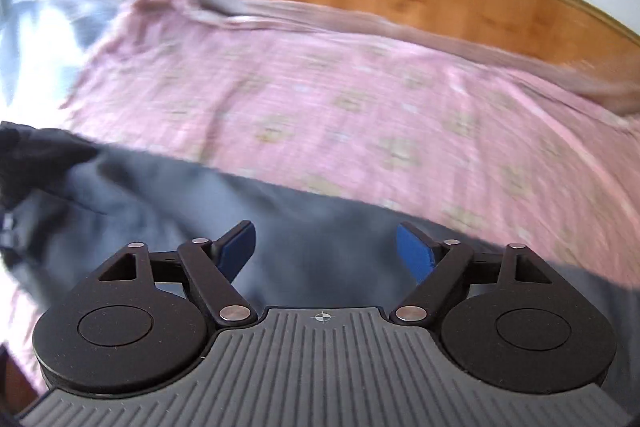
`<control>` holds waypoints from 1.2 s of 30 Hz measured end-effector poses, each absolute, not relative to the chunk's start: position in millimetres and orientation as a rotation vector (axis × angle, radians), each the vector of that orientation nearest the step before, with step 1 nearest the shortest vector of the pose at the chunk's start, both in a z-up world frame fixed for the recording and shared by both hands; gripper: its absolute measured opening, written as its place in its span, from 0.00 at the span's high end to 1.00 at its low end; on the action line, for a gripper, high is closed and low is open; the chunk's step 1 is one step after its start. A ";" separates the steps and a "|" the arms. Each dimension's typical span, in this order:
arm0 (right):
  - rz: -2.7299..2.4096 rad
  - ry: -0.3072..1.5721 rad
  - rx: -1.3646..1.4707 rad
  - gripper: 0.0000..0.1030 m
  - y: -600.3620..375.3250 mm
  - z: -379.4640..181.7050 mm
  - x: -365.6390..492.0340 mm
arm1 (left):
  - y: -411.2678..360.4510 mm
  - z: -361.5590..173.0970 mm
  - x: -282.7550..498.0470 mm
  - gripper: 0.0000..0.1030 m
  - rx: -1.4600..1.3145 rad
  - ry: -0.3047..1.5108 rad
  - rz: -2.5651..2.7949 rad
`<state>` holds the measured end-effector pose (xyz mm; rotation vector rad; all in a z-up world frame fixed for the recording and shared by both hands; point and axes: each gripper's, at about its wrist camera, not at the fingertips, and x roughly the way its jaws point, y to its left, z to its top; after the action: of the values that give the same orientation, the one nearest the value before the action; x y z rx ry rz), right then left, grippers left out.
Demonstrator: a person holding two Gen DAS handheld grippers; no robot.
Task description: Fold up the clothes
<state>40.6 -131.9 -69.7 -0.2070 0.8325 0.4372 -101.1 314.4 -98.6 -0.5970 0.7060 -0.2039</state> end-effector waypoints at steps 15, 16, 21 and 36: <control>0.768 1.181 -0.333 0.15 -8.6 -140.2 165.1 | 273.2 -139.9 -159.4 0.94 -0.420 0.961 -0.454; 0.786 1.227 -0.350 0.24 -6.8 -149.2 167.9 | 270.0 -140.9 -161.5 0.94 -0.410 0.972 -0.457; 0.928 1.401 -0.442 0.55 -27.0 -170.0 133.0 | 270.4 -145.1 -168.0 0.92 -0.422 1.005 -0.390; 1.004 1.377 -0.342 0.54 -72.3 -182.9 76.3 | 341.2 -141.0 -90.1 0.18 -0.891 0.905 -0.160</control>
<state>76.3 -72.3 -182.9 -0.3416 1.3766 1.0037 -90.1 341.2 -141.0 -0.8914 0.9047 -0.1600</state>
